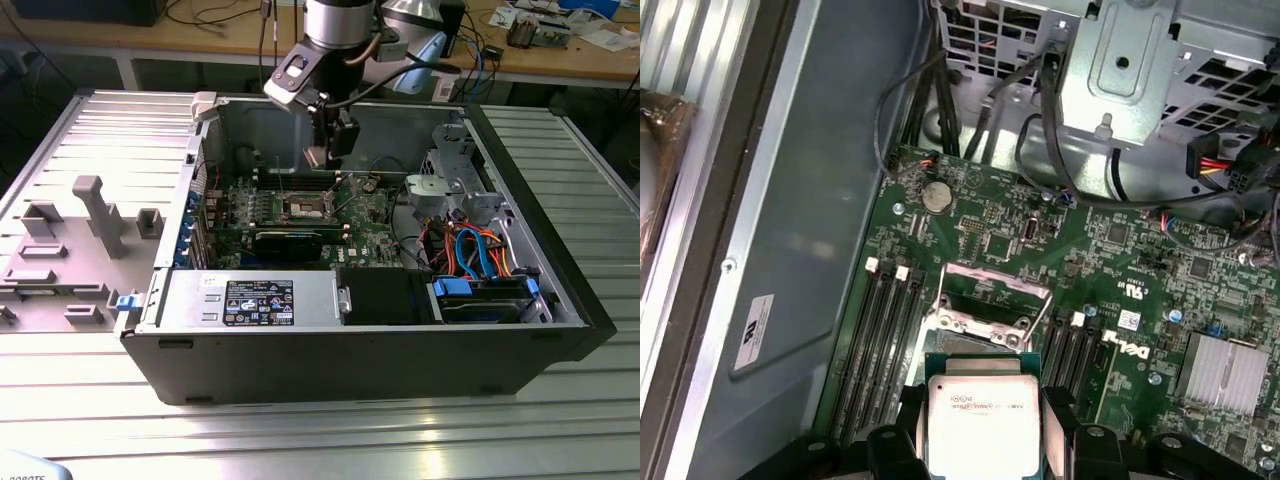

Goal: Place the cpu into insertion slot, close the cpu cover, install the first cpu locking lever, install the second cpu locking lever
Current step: 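Place the cpu into insertion slot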

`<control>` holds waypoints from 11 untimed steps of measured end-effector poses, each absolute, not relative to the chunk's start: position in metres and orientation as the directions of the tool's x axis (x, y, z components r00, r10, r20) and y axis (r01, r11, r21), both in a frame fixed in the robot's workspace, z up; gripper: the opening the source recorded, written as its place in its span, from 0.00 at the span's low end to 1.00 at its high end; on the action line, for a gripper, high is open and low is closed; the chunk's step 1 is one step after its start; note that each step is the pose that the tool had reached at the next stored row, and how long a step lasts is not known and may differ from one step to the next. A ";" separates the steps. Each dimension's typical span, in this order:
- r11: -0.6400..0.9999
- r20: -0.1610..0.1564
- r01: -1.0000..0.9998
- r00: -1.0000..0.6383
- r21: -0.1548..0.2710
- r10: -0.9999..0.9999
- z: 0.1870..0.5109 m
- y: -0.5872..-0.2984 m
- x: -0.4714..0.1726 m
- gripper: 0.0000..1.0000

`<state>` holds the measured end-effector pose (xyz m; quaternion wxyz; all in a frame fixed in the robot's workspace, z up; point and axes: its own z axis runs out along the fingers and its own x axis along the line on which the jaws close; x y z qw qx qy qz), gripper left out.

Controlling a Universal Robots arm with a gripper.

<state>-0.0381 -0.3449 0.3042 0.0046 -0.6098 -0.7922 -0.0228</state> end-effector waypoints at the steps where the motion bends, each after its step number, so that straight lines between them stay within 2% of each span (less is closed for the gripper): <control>1: 0.248 0.035 0.968 -0.249 0.030 0.968 0.303 -0.345 -0.038 0.54; 11: 0.236 0.034 0.971 -0.237 0.030 0.971 0.301 -0.345 -0.039 0.54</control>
